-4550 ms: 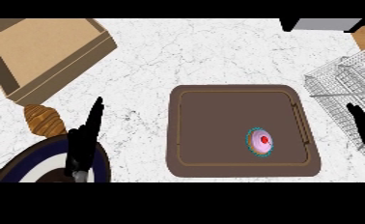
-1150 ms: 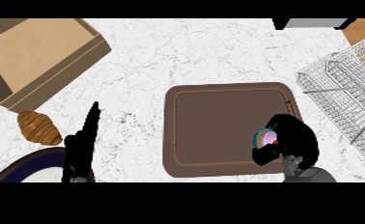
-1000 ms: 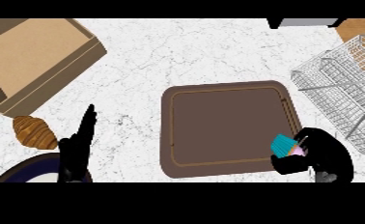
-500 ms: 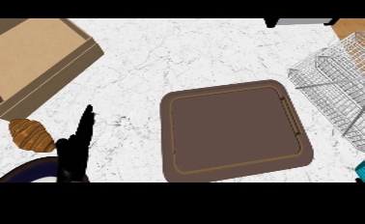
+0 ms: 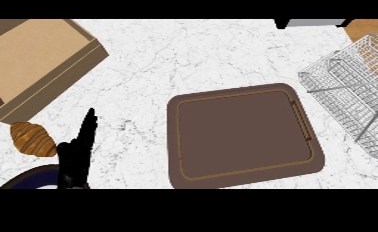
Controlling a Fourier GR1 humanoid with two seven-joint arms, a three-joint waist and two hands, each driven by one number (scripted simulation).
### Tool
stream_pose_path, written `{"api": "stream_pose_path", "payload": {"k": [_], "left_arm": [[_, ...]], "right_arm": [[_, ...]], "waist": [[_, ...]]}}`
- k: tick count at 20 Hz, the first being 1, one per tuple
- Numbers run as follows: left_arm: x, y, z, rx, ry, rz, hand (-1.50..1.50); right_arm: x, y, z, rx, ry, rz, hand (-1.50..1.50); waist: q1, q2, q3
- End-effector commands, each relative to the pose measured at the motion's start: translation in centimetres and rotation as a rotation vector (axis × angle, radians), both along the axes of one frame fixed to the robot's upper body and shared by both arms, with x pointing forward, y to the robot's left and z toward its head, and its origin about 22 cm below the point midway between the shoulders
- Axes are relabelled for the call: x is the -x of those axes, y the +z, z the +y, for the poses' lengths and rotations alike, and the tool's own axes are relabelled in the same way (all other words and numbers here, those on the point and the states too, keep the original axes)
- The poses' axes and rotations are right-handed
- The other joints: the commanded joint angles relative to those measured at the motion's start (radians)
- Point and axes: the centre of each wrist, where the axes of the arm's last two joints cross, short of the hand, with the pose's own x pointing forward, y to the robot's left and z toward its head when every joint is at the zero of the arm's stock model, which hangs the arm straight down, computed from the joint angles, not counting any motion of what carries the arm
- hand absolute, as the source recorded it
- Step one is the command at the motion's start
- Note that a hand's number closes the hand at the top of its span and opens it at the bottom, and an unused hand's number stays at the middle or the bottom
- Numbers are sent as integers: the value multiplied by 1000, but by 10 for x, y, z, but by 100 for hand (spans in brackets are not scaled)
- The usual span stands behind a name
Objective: Pick the cupcake from the tray and place it in the tiered basket
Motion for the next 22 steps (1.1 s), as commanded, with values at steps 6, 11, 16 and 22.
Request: {"api": "stream_pose_path", "payload": {"k": [6, 11, 16, 22], "left_arm": [[-8, 16, -8, 4, -27, 23, 0], [-3, -1, -19, 10, -40, 22, 0], [-1, 5, -6, 2, -62, 20, 0], [-13, 1, -16, 2, -59, 14, 0]], "right_arm": [[13, 85, 1, 130, -20, -72, 150], [-6, 123, -11, 97, -38, -113, 150], [-35, 139, -18, 76, -79, -112, 150], [-79, 119, -64, 41, -56, -94, 150]], "waist": [[32, 8, 0], [43, 11, 0], [57, 14, 0], [58, 16, 1]]}}
